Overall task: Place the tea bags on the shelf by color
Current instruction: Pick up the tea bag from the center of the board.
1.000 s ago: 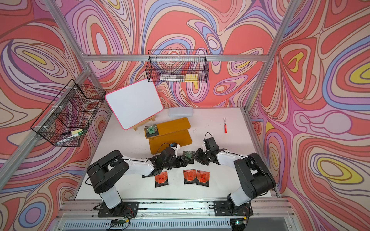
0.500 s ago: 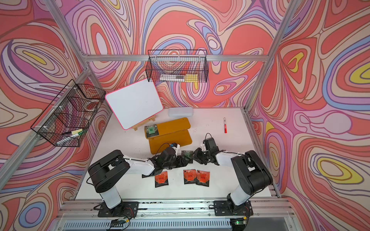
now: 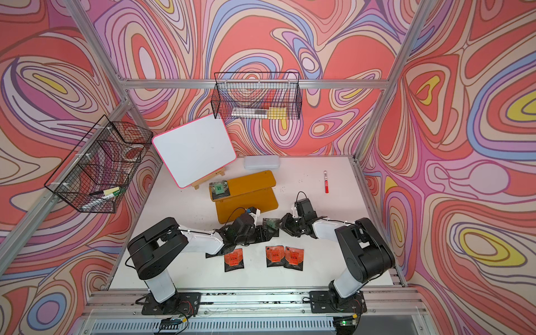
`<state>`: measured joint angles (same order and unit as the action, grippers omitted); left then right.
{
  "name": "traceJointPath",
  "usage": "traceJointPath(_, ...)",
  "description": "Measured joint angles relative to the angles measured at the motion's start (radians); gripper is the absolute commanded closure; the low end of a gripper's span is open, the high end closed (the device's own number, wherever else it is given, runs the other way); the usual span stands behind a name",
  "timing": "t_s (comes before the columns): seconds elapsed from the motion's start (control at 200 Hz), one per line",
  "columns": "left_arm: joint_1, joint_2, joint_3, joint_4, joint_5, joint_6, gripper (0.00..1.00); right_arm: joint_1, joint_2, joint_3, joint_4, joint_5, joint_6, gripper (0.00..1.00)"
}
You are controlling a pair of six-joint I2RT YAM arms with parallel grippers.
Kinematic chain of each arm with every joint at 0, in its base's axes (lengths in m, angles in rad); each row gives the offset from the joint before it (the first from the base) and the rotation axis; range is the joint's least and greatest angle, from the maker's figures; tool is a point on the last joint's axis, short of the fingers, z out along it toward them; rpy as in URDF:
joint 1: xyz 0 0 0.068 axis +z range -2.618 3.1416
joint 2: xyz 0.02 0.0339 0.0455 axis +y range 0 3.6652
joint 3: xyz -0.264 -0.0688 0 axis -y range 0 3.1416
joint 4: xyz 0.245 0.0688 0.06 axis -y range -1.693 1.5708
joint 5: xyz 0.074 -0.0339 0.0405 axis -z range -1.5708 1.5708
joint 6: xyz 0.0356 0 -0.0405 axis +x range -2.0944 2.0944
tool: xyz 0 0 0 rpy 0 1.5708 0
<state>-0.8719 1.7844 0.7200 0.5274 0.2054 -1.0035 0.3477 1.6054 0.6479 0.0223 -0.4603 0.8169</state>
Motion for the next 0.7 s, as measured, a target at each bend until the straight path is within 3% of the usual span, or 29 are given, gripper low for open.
traceJointPath(0.275, 0.0, 0.0, 0.0, 0.0, 0.0, 0.0, 0.29, 0.0, 0.041, 0.051, -0.014, 0.025, -0.058, 0.65)
traceJointPath(0.701, 0.0, 0.0, 0.0, 0.0, 0.0, 0.0, 0.29, -0.002, 0.071, 0.021, 0.092, -0.064, -0.04, 0.67)
